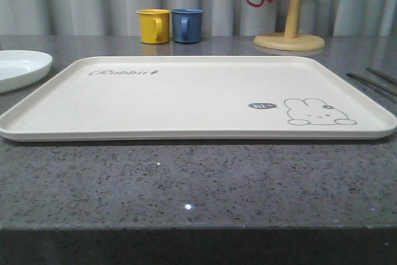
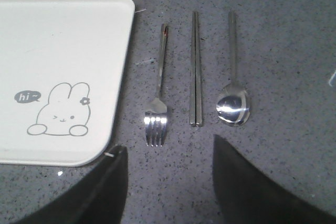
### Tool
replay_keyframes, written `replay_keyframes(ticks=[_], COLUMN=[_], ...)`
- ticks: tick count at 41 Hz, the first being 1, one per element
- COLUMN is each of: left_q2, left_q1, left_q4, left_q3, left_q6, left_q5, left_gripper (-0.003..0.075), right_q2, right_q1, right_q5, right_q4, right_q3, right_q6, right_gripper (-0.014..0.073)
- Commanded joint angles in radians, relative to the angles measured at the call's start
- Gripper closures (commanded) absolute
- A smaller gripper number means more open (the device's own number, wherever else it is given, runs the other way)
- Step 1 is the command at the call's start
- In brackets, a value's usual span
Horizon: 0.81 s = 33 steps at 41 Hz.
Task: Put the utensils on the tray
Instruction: 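Lower the left gripper to the white plate rim and grasp it, then carry the white plate onto the tray and release it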
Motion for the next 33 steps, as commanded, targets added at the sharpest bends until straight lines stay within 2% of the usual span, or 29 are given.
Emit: replay_keyframes(ticks=[1, 9, 15, 25, 33], left_q2=[-0.068, -0.146, -0.205, -0.224, -0.176], left_q1=[-0.004, -0.008, -0.059, -0.256, -0.416], left_q4=[-0.032, -0.039, -0.043, -0.043, -0.039], left_q3=[-0.036, -0.1, -0.149, -0.164, -0.164], left_q6=[0.009, 0.01, 0.021, 0.066, 0.066], left_q5=[-0.016, 0.037, 0.089, 0.199, 0.225], left_gripper=[0.0738, 0.0738, 0.0738, 0.0738, 0.0738], right_q2=[0.009, 0.009, 0.009, 0.009, 0.009], right_q1=[0.002, 0.002, 0.002, 0.002, 0.002], right_q5=[-0.069, -0.069, -0.069, -0.069, -0.069], right_q4=[-0.007, -0.007, -0.007, -0.007, -0.007], right_q3=[-0.034, -0.034, -0.034, -0.034, -0.034], right_q6=[-0.01, -0.01, -0.01, -0.01, -0.01], right_gripper=[0.0191, 0.0191, 0.0191, 0.0191, 0.0191])
